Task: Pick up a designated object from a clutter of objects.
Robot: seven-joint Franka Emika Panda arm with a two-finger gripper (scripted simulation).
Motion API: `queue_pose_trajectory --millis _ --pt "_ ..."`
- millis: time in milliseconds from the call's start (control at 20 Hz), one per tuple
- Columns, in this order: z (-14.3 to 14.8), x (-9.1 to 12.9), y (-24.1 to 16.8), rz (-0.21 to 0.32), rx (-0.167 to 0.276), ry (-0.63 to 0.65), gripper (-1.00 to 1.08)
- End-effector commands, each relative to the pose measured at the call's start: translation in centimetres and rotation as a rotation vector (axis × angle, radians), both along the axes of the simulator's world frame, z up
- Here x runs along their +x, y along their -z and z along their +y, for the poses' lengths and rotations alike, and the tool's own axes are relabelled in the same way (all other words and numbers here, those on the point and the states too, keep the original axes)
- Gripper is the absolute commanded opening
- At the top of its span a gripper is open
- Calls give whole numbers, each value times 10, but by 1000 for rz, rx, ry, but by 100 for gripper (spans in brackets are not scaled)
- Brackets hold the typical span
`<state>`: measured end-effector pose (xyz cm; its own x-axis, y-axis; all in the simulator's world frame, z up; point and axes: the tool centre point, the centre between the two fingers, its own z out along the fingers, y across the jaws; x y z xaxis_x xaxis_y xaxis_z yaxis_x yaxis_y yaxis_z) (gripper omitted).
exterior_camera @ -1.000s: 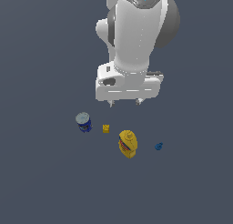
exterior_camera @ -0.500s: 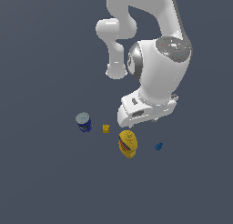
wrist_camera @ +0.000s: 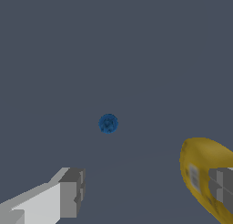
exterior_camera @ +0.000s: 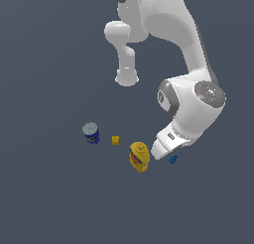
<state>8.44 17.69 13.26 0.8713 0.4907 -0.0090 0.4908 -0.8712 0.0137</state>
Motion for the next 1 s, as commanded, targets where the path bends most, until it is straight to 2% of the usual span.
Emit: queue_pose_trajectory --millis 0,350,700,950 --pt "14 2 15 -1 6 -35 100" --pt "35 2 38 0 15 -87 100" --pt "36 1 43 1 16 -90 100" --pt "36 1 65 0 16 -91 100"
